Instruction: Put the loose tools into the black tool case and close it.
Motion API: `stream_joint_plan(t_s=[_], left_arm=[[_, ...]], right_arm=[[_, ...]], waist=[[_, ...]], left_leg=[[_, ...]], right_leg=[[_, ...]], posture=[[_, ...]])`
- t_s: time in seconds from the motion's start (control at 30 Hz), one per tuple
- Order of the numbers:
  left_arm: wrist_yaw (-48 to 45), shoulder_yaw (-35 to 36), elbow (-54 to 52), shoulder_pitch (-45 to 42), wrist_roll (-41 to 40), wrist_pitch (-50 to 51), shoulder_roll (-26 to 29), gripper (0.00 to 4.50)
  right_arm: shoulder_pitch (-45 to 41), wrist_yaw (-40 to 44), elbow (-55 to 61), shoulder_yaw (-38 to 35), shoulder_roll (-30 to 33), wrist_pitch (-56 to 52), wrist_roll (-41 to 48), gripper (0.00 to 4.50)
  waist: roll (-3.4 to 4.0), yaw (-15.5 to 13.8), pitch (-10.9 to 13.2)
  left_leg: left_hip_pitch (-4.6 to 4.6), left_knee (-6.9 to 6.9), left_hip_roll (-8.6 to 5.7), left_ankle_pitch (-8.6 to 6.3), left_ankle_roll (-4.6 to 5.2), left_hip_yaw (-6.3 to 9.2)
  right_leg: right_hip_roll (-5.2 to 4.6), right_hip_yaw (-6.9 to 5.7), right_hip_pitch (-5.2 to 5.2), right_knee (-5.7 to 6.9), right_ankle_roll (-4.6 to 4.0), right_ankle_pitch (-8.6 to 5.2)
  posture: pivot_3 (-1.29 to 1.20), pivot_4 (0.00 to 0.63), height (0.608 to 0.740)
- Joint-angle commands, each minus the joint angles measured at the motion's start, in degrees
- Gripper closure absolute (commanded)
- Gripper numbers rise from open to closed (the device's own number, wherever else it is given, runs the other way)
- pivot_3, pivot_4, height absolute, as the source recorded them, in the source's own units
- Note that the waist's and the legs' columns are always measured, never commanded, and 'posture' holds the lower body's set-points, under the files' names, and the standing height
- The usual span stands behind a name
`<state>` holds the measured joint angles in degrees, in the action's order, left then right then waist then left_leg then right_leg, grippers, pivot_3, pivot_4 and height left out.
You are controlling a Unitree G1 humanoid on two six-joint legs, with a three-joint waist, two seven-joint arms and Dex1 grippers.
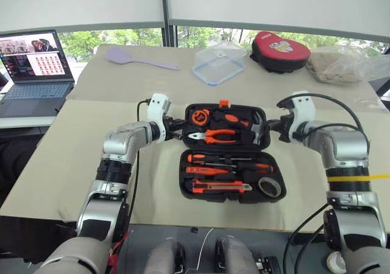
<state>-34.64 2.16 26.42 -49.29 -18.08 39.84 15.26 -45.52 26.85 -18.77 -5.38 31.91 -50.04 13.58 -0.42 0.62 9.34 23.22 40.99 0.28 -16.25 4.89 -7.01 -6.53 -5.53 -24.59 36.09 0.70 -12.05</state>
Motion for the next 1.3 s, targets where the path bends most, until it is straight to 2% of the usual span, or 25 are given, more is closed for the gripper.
stream_joint_plan(t_s=[0.03, 0.17, 0.33, 0.47, 0.67, 0.93, 1.17, 1.3], left_arm=[[-0.37, 1.24, 0.7, -4.08, -0.34, -6.52, -1.64, 4.5], [-0.38, 1.07, 0.78, -3.96, 0.61, -12.06, -2.66, 4.5], [-1.6, 0.2, -3.14, -0.89, 1.62, -17.39, -2.54, 4.5], [-0.15, 0.88, -6.35, 2.4, 2.13, -21.58, -2.39, 4.5], [2.04, -0.5, -18.73, 12.18, 4.08, -24.69, -1.16, 4.5], [6.66, 0.84, -30.09, 18.84, 5.36, -24.43, 0.28, 4.5], [7.28, 0.45, -33.93, 23.24, 8.59, -29.97, 3.2, 4.5], [7.61, 1.7, -37.01, 27.11, 8.25, -29.27, 4.31, 4.5]], right_arm=[[-4.53, -2.26, -2.56, -2.53, -1.15, 7.31, -0.56, 4.49], [-5.56, -4.61, -3.84, -4.39, -3.4, 12.2, -0.34, 4.49], [-3.4, -4.99, 0.56, -6.28, -5.04, 15.24, 0.68, 4.49], [0.86, -5.67, 6.92, -8.93, -7.06, 14.82, 2.83, 4.49], [12.76, -7.28, 21.11, -10.94, -10.25, 20.36, 3.23, 4.49], [23.58, -6.44, 33.82, -7.88, -8.71, 31.91, -1.44, 4.49], [31.77, -4.24, 40.9, -5.76, -6.38, 37.51, -4.05, 4.49], [38.42, -2.88, 43.33, -6.18, -4.87, 40.51, -5.06, 4.49]], waist=[[0.0, 0.08, 0.0], [0.0, 0.12, 0.0], [0.01, 0.17, 0.01], [0.01, 0.1, 0.01], [0.02, 0.12, 0.0], [0.03, 0.03, 0.01], [0.03, 0.05, 0.01], [0.03, -0.12, 0.01]], left_leg=[[0.04, -0.04, -0.02, 0.02, 0.0, -0.02], [0.09, -0.22, -0.06, 0.04, -0.01, -0.03], [0.41, -0.25, -0.14, 0.05, -0.02, -0.06], [0.53, -0.28, -0.14, 0.05, -0.03, -0.05], [0.54, -0.33, -0.13, 0.05, -0.04, -0.04], [0.51, -0.23, -0.18, 0.06, -0.03, -0.02], [0.47, -0.25, -0.16, 0.08, -0.06, -0.02], [0.4, -0.26, -0.16, 0.08, -0.06, 0.0]], right_leg=[[0.0, 0.02, -0.05, 0.01, 0.0, 0.0], [0.04, -0.05, -0.07, 0.05, 0.02, 0.0], [0.05, -0.08, -0.42, 0.05, 0.03, 0.0], [0.07, -0.12, -0.53, 0.05, 0.04, -0.01], [0.09, -0.11, -0.54, 0.03, 0.06, -0.03], [0.07, -0.05, -0.51, 0.05, 0.07, -0.03], [0.09, -0.04, -0.52, 0.02, 0.07, -0.03], [0.09, -0.03, -0.46, 0.01, 0.07, -0.04]], posture=[[0.0, 0.15, 0.731], [0.0, 0.15, 0.731], [0.0, 0.15, 0.731], [0.0, 0.15, 0.731], [0.0, 0.15, 0.731], [0.0, 0.15, 0.731], [0.0, 0.15, 0.731], [0.0, 0.15, 0.731]])
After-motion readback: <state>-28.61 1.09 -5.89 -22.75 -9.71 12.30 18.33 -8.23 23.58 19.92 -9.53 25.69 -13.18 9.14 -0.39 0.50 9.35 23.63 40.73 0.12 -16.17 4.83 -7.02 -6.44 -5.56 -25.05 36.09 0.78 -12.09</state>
